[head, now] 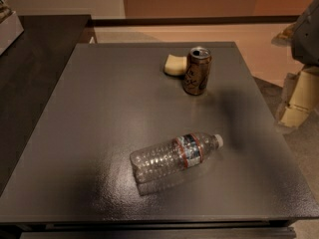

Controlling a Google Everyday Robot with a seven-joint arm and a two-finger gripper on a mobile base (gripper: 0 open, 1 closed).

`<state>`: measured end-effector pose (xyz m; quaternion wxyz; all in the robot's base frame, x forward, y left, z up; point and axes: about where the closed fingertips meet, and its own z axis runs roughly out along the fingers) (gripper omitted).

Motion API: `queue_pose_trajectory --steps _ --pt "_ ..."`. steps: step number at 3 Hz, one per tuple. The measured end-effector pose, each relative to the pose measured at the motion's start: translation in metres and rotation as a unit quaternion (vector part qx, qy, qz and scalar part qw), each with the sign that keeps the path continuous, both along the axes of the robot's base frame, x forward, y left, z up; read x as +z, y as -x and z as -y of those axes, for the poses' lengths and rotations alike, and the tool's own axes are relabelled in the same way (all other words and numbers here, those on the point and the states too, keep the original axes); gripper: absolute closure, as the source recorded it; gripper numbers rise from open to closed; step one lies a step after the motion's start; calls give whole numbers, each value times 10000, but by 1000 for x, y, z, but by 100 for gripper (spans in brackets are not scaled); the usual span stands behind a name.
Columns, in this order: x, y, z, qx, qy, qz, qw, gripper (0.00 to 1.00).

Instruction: Pick water bottle

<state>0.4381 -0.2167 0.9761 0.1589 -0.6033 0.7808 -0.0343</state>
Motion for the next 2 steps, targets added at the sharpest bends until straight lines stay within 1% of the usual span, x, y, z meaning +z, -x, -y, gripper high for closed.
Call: queue_pose_trajectory --steps 1,2 --pt "0 0 0 0 0 1 10000 0" --pt "-4 2 -17 358 49 -57 9993 0"
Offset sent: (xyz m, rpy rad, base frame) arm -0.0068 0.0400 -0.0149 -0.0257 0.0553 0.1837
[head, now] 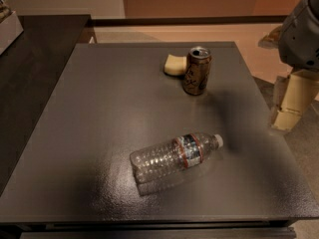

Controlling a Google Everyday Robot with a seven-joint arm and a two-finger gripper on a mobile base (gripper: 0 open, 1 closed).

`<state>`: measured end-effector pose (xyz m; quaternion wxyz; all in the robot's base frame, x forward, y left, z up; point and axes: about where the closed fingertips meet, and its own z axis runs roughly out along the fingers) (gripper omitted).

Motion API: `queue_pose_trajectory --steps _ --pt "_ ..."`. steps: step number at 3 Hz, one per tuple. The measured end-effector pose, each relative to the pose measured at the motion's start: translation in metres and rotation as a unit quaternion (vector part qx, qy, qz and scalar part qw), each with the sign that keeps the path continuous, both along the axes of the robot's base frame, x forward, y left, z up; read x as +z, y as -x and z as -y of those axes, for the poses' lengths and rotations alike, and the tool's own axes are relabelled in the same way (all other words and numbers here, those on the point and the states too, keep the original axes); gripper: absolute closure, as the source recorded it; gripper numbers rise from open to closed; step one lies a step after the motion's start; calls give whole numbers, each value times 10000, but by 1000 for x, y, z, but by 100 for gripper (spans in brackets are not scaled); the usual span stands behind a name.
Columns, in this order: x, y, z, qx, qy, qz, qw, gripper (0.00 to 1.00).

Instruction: Pick water bottle

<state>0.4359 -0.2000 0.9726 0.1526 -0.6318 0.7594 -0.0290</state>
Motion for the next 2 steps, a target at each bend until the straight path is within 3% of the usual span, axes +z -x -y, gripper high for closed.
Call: queue_pose_trajectory --steps 1,2 --pt "-14 6 -24 461 96 -131 9988 0" --pt "-35 19 -49 954 156 -290 9949 0"
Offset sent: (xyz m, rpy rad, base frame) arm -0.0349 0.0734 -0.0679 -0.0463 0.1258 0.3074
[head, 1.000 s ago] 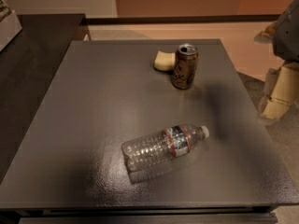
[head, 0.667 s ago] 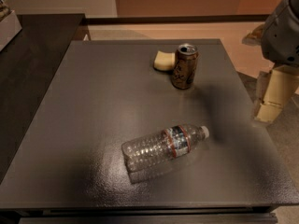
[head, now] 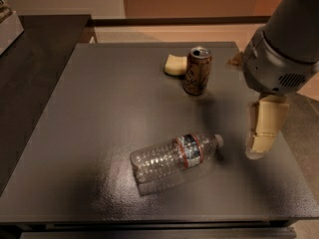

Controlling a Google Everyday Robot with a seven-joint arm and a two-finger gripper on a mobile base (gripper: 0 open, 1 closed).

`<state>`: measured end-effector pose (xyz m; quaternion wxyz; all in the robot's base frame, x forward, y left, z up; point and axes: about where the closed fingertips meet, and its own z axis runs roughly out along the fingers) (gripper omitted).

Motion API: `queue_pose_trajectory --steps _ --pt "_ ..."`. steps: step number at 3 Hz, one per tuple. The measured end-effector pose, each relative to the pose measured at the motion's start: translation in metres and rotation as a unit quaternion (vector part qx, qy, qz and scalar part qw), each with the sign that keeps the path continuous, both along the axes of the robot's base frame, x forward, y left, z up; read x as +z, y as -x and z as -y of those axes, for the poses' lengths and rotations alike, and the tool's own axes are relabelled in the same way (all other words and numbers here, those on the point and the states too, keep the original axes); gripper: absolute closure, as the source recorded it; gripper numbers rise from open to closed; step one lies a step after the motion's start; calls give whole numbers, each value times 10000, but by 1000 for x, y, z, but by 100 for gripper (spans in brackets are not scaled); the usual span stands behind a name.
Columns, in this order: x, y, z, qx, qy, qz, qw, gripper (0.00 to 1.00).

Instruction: Pick water bottle

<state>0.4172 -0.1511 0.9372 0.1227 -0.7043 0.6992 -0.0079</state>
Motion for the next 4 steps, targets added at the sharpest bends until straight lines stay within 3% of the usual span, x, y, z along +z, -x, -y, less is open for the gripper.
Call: queue_pose_trajectory --steps 2,4 --pt "-42 19 -31 726 139 -135 9972 0" --pt "-72 20 -55 1125 114 -208 9934 0"
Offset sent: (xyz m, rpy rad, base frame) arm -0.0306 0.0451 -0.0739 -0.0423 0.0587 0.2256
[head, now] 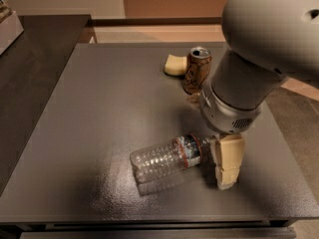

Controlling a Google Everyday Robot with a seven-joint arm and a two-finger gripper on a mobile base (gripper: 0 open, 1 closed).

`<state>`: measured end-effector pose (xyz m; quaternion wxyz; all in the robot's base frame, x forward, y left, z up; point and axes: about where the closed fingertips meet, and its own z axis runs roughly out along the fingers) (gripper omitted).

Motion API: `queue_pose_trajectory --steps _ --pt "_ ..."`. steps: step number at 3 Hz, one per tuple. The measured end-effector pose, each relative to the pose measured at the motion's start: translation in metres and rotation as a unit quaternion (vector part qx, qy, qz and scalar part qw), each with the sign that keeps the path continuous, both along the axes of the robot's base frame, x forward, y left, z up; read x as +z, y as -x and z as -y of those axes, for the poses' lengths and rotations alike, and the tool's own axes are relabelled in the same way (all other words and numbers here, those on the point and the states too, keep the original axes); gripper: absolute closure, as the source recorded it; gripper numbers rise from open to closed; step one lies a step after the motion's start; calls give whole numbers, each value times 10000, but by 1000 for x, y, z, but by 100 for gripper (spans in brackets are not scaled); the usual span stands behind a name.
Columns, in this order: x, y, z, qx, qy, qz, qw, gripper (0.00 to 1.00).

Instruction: Pick water bottle

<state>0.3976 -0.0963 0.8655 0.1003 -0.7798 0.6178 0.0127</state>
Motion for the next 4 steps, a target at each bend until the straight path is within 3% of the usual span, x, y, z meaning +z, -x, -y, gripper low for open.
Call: queue_pose_trajectory --steps 1,3,4 --pt "-9 0 -8 136 31 -43 9999 16" --pt "-17 2 -14 206 96 -179 9996 62" --pt "-5 4 -12 114 110 -158 9997 85"
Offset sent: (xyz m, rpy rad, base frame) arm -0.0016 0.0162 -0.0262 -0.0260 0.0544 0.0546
